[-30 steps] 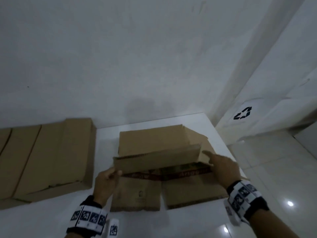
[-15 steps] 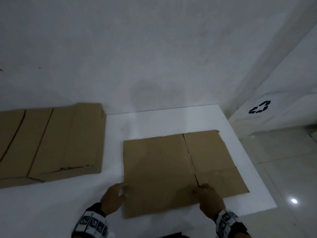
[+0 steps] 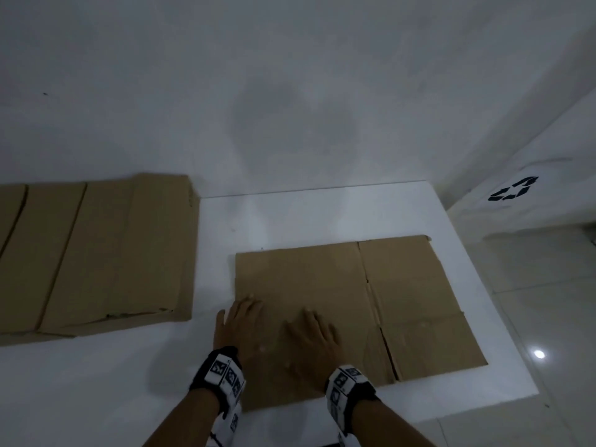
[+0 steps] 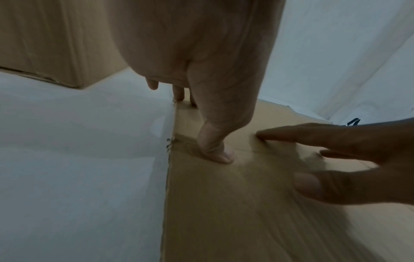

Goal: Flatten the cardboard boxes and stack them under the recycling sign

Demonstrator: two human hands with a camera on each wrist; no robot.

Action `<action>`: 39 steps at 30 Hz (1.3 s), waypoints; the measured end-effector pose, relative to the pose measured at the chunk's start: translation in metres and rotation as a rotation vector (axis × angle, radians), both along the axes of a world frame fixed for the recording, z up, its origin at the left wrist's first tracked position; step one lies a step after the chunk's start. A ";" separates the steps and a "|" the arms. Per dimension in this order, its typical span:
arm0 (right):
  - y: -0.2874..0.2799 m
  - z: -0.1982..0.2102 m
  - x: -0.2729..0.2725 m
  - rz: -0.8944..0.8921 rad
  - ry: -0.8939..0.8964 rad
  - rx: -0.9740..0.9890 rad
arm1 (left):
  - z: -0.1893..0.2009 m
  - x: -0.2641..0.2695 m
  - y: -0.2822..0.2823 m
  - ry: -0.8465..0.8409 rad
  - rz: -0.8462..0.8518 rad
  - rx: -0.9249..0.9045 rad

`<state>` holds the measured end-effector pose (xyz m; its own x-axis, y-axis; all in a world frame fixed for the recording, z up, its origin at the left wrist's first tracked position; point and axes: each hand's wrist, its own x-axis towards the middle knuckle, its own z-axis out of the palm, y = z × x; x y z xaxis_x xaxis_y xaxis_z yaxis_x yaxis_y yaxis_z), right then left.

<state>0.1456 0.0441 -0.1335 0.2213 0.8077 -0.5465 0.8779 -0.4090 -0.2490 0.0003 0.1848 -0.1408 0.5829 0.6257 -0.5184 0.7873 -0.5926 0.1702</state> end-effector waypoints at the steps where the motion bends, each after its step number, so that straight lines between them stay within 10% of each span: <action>1: 0.008 -0.005 -0.003 -0.016 -0.012 0.007 | -0.002 -0.001 0.001 -0.008 0.002 0.000; 9: 0.062 -0.010 0.008 -0.053 0.006 -0.020 | -0.007 -0.006 0.003 -0.060 0.025 -0.021; 39: -0.052 0.006 0.096 -0.344 -0.161 -0.127 | 0.003 -0.003 0.000 -0.021 0.046 -0.102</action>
